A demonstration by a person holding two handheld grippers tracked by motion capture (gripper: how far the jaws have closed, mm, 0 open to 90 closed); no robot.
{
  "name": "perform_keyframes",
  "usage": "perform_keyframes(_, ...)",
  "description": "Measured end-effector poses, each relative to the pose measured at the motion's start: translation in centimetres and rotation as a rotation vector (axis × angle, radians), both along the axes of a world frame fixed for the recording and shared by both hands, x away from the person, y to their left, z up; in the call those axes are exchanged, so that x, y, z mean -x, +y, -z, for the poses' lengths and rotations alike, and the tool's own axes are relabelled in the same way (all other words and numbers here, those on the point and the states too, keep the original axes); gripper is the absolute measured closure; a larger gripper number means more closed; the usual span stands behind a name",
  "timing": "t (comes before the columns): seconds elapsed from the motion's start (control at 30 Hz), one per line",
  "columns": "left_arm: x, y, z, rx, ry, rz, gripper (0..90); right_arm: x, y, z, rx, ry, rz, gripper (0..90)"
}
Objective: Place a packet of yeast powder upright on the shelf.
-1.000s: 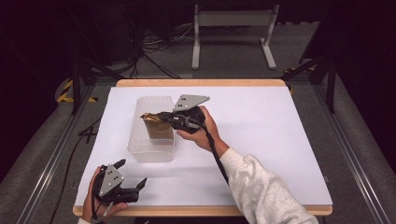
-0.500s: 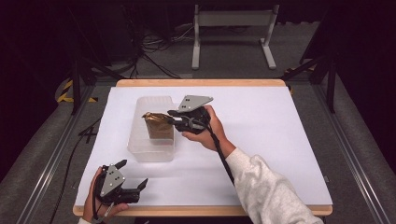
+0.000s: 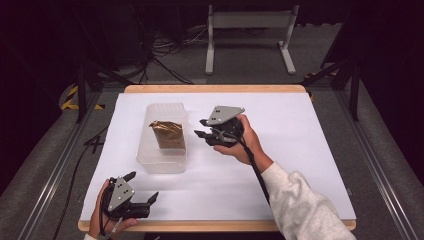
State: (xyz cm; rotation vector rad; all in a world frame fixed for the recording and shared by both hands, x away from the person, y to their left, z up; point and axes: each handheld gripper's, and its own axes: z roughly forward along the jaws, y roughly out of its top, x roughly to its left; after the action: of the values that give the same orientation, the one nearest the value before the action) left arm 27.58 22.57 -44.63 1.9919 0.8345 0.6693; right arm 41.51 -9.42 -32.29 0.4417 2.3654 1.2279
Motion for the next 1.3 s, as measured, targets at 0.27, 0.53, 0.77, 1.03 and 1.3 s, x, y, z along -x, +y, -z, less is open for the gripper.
perform_keyframes(0.27,0.0,-0.1,0.0,-0.007,0.002,0.001,6.1,0.4,-3.1,-0.3,0.035,-0.011,0.054,55.2)
perform_keyframes(0.53,0.0,-0.2,0.0,-0.001,0.005,0.001,6.1,0.7,-6.5,-0.1,0.065,-0.007,0.117,50.5)
perform_keyframes(0.77,-0.2,-0.2,0.0,-0.006,0.006,0.0,6.0,0.9,-8.9,0.6,0.094,-0.017,0.186,46.3)
perform_keyframes(1.03,-0.2,-0.3,0.1,-0.007,0.014,0.005,6.1,1.7,-10.7,1.7,0.123,-0.012,0.211,42.7)
perform_keyframes(1.3,-0.2,-0.3,0.2,-0.012,0.015,0.004,6.2,2.5,-11.7,2.6,0.147,-0.023,0.238,34.7)
